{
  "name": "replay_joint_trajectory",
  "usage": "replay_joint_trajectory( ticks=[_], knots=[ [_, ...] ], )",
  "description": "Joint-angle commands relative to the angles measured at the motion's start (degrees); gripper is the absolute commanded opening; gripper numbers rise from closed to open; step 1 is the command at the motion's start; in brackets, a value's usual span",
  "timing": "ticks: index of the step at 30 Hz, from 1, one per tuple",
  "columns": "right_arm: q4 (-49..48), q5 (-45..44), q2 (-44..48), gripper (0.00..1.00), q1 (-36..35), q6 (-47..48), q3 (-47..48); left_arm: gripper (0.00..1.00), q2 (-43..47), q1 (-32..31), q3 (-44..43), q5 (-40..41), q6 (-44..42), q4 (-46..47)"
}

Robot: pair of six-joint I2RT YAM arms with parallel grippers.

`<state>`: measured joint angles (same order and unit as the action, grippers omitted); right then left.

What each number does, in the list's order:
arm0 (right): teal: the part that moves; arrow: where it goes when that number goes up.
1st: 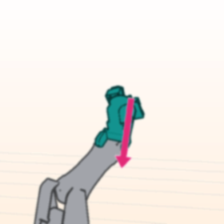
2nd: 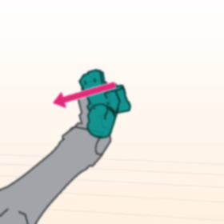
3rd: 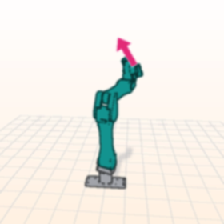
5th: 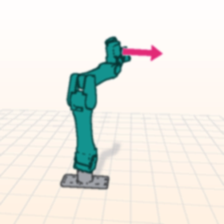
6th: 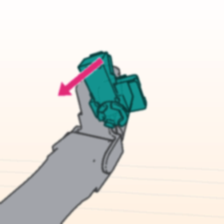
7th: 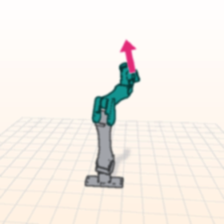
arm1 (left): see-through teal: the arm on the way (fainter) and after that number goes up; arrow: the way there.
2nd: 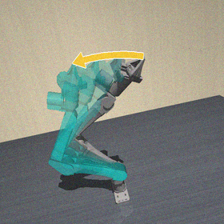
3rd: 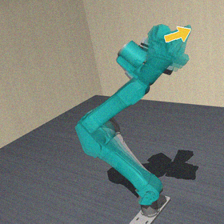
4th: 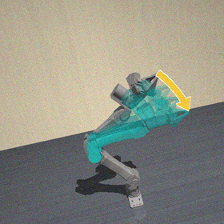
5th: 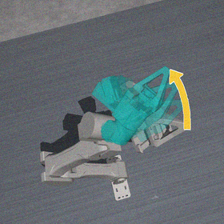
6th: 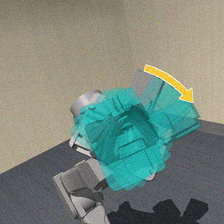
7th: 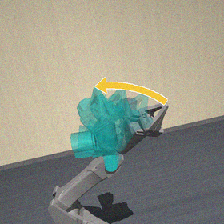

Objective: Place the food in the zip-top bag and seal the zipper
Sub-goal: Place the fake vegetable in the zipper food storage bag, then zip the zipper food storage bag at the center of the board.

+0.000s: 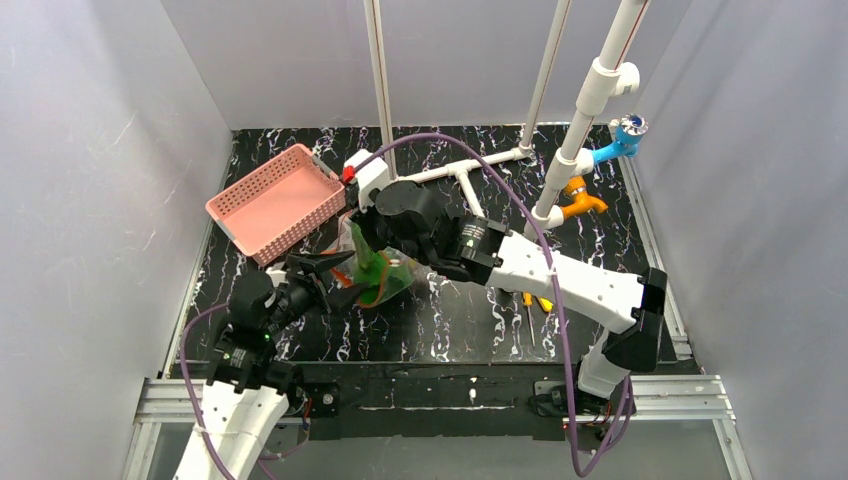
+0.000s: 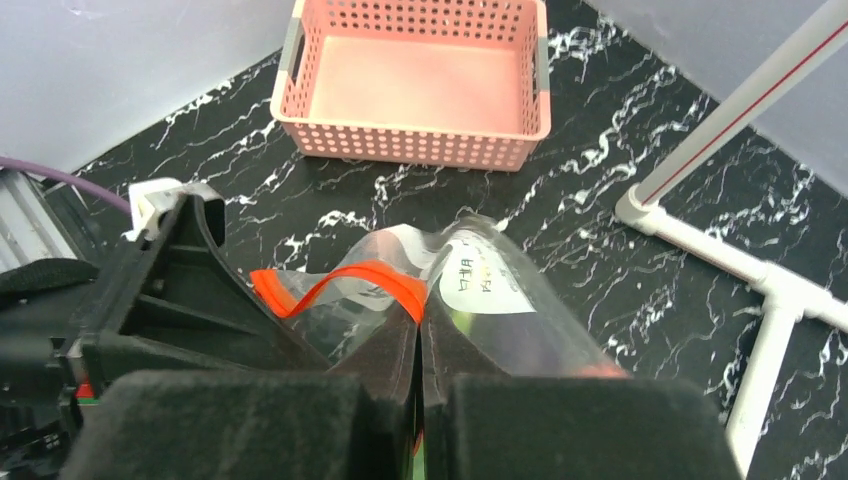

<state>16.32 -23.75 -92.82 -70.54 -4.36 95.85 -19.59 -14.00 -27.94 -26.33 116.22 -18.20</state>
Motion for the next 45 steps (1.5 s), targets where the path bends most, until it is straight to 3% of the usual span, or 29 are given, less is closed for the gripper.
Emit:
replay_joint_trajectory(
  ticks=[1, 7, 9, 14, 17, 24, 30, 40, 45],
  knots=[
    [13.7, 0.3, -1.9, 0.01, 1.2, -6.0, 8.7, 0.69, 0.3, 0.0, -7.6, 0.4, -10.7, -2.7],
    [19.5, 5.4, -2.3, 0.01, 3.2, -9.5, 8.7, 0.71, -1.5, 0.0, -22.0, -1.5, -27.8, -10.0],
    [20.6, 7.3, -2.1, 0.01, 3.7, -10.7, 8.1, 0.68, -2.6, 0.0, -27.0, -1.6, -38.4, -14.5],
    [22.5, 10.8, -2.1, 0.01, 5.6, -12.3, 7.1, 0.59, -10.6, 0.0, -39.2, 0.3, -63.5, -39.1],
    [22.6, 16.0, -2.6, 0.01, 7.7, -13.7, 6.8, 0.54, -15.1, 0.0, -37.9, -3.7, -69.5, -45.6],
    [20.8, 22.6, -3.8, 0.01, 10.9, -15.6, 6.2, 0.60, -12.1, 0.0, -29.7, 3.9, -65.6, -42.4],
    [19.2, 25.3, -2.8, 0.01, 12.8, -15.5, 3.5, 0.55, -12.2, 0.0, -20.7, 2.9, -60.7, -32.3],
    [17.4, 28.2, -2.3, 0.01, 13.9, -15.9, 1.6, 0.61, -14.8, -0.1, -14.3, -4.0, -53.1, -15.2],
    [16.7, 28.6, -1.9, 0.01, 14.0, -16.1, 1.2, 0.56, -15.1, -0.5, -12.1, -0.5, -51.3, -14.3]
  ],
)
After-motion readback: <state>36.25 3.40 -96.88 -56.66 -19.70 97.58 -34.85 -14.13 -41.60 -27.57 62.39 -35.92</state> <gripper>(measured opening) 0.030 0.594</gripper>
